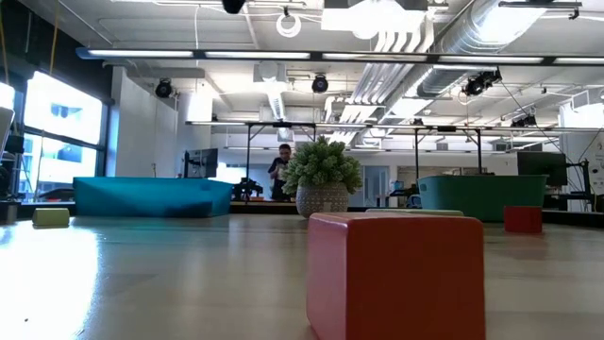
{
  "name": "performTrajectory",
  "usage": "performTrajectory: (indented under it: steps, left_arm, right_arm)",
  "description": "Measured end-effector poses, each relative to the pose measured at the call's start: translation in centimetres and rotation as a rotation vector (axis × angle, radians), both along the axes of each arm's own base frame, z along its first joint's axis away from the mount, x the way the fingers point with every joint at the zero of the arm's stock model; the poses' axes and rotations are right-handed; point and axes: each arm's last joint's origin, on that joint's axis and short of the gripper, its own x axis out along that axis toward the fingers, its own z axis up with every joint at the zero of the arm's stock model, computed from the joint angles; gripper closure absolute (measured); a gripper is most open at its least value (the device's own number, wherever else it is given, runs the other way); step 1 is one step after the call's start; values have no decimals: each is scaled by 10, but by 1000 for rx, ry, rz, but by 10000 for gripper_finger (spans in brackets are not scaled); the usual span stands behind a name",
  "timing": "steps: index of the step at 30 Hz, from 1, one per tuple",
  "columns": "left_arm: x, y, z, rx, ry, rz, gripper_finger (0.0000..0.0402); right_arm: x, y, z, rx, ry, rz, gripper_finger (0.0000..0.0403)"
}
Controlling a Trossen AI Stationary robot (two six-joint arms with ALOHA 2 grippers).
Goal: Sort & place blocks by color
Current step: Put the red block into the white bin
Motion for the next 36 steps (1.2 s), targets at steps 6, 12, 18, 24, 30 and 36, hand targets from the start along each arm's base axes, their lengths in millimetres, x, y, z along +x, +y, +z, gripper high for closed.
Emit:
performTrajectory:
  steps: [6,12,18,24,30,36]
  left_arm:
    - [19,2,-9,1,-6,-31,211]
    - [26,4,-11,10,-20,-43,211]
    - [26,4,-10,45,-30,-44,211]
    - [23,4,-9,58,-35,-94,211]
    - [23,2,-7,79,-57,-124,211]
    - [23,2,-7,83,-61,-115,211]
  right_arm:
    - [0,0,-2,5,17,2,324]
    - [-2,0,-2,11,31,-3,324]
    - [-2,0,-3,10,41,-9,324]
    - [0,0,-6,14,57,-4,324]
    - [0,-2,-8,21,63,-14,324]
    - [0,-2,-6,50,48,-22,324]
